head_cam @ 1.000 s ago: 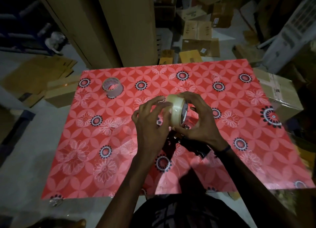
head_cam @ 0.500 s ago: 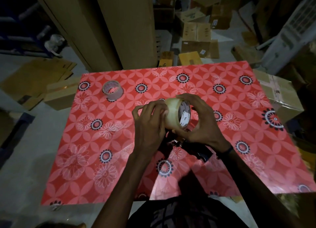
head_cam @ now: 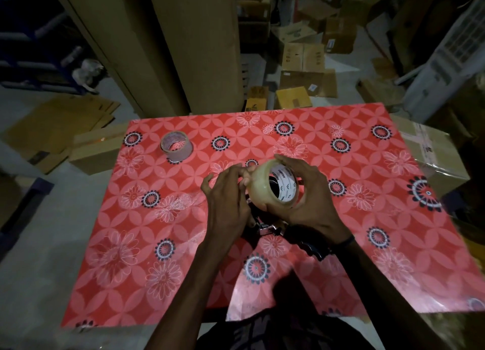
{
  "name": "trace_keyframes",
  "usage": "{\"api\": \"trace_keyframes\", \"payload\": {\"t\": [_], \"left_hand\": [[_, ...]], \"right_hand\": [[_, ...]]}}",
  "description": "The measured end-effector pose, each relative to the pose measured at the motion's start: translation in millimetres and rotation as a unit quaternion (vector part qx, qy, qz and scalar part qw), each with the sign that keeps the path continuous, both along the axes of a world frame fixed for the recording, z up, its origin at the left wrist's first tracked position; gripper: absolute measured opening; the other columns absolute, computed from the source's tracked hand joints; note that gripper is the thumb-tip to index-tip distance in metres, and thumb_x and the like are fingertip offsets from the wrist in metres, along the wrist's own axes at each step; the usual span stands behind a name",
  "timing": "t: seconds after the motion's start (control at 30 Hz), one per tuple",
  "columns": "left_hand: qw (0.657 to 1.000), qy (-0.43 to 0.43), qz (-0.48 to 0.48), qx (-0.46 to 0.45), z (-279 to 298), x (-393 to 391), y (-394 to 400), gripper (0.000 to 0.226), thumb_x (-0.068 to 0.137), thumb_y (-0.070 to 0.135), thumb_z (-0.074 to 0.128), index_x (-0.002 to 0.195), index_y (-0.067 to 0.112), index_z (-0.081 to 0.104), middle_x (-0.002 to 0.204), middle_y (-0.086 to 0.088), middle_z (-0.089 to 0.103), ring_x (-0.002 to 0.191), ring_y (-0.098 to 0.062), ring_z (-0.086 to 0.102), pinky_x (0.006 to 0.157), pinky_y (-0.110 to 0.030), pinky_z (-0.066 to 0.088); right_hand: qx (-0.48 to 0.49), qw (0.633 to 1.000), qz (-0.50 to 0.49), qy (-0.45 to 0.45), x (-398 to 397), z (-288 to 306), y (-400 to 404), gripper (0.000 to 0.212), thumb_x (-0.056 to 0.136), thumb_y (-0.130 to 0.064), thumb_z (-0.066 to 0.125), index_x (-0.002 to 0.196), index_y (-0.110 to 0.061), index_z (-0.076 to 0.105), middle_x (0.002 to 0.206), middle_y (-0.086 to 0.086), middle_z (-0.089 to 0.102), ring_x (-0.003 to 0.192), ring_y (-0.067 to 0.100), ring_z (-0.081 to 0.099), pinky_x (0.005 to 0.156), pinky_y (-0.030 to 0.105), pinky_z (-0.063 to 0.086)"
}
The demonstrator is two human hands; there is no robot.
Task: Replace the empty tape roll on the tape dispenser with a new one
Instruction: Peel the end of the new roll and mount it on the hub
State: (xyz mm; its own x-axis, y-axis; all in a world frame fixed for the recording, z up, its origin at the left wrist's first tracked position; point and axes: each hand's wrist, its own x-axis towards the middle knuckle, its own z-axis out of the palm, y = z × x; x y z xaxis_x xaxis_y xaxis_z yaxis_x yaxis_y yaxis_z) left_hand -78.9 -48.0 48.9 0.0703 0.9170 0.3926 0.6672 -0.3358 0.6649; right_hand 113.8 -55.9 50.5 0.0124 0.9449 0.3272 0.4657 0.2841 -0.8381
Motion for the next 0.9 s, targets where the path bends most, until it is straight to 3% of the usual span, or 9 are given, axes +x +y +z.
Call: {"api": "trace_keyframes", "payload": {"t": [0.1,0.17,0.3,0.4,0.53,0.67,0.77,0.9], "left_hand": [[0.998,-0.039,-0.012,-0.037,-4.2,-5.7,4.2,0.015,0.108,0.016,0.041,0.104,0.022,0.054,0.106,0.012,0.071,0.099,-0.018,0.069,0.105,-0.055,0.039],[0.995,-0.072,-0.027,-0.060,-6.1,-8.3,6.3,0.013,0.109,0.020,0.044,0.103,0.023,0.055,0.104,0.007,0.073,0.101,-0.018,0.070,0.093,-0.059,0.050],[0.991,-0.099,-0.035,-0.079,-1.0,-2.9,-1.8,0.012,0.107,0.025,0.054,0.114,0.025,0.064,0.127,0.012,0.066,0.126,-0.011,0.056,0.103,-0.034,0.045],[0.987,-0.128,-0.024,-0.092,1.3,0.7,-6.9,0.016,0.103,0.019,0.065,0.113,0.031,0.060,0.121,0.005,0.059,0.115,-0.008,0.058,0.093,-0.014,0.043],[0.967,-0.213,0.008,-0.141,6.6,1.8,-5.6,0.029,0.097,0.014,0.073,0.118,0.029,0.060,0.098,0.007,0.069,0.088,-0.011,0.070,0.071,-0.015,0.051],[0.958,-0.236,0.033,-0.158,10.6,-0.1,-1.2,0.029,0.092,0.015,0.080,0.112,0.027,0.063,0.089,0.008,0.075,0.080,-0.004,0.074,0.068,-0.015,0.053],[0.959,-0.234,0.053,-0.147,7.5,-2.9,3.7,0.017,0.093,0.018,0.080,0.103,0.023,0.068,0.092,0.010,0.077,0.083,-0.005,0.075,0.072,-0.022,0.058],[0.960,-0.237,0.067,-0.131,3.6,-1.3,6.6,0.006,0.094,0.018,0.078,0.100,0.018,0.076,0.094,0.012,0.079,0.089,-0.004,0.076,0.079,-0.026,0.061]], "right_hand": [[-0.014,1.000,-0.012,0.003,-2.7,2.4,-3.4,0.083,0.065,-0.053,0.090,0.141,-0.028,0.066,0.132,-0.012,0.072,0.124,0.009,0.069,0.103,0.050,0.055],[-0.010,1.000,-0.021,0.007,-6.3,6.7,-5.6,0.078,0.067,-0.050,0.093,0.137,-0.027,0.067,0.129,-0.013,0.073,0.120,0.008,0.070,0.101,0.047,0.056],[0.007,0.998,-0.049,-0.025,-10.8,5.7,-3.0,0.079,0.069,-0.050,0.097,0.136,-0.020,0.067,0.127,-0.008,0.070,0.117,0.010,0.070,0.097,0.044,0.056],[-0.005,0.996,-0.066,-0.058,-10.2,3.1,1.6,0.088,0.067,-0.067,0.088,0.139,-0.021,0.065,0.131,-0.006,0.066,0.118,0.013,0.066,0.097,0.041,0.056],[-0.015,0.996,-0.066,-0.050,-9.9,1.0,4.5,0.088,0.062,-0.062,0.093,0.136,-0.023,0.066,0.129,-0.006,0.065,0.116,0.014,0.067,0.095,0.044,0.058],[-0.026,0.997,-0.066,-0.020,-9.3,-2.6,5.8,0.087,0.058,-0.048,0.104,0.133,-0.027,0.065,0.130,-0.010,0.063,0.119,0.008,0.065,0.092,0.044,0.060],[-0.078,0.993,-0.056,0.063,-13.6,4.0,0.9,0.083,0.061,-0.048,0.099,0.134,-0.033,0.063,0.134,-0.012,0.060,0.122,0.006,0.063,0.090,0.033,0.062],[-0.117,0.980,-0.061,0.151,-17.9,17.1,4.2,0.043,0.084,-0.046,0.080,0.123,-0.031,0.068,0.135,-0.007,0.064,0.117,-0.001,0.065,0.079,0.011,0.055]]}}
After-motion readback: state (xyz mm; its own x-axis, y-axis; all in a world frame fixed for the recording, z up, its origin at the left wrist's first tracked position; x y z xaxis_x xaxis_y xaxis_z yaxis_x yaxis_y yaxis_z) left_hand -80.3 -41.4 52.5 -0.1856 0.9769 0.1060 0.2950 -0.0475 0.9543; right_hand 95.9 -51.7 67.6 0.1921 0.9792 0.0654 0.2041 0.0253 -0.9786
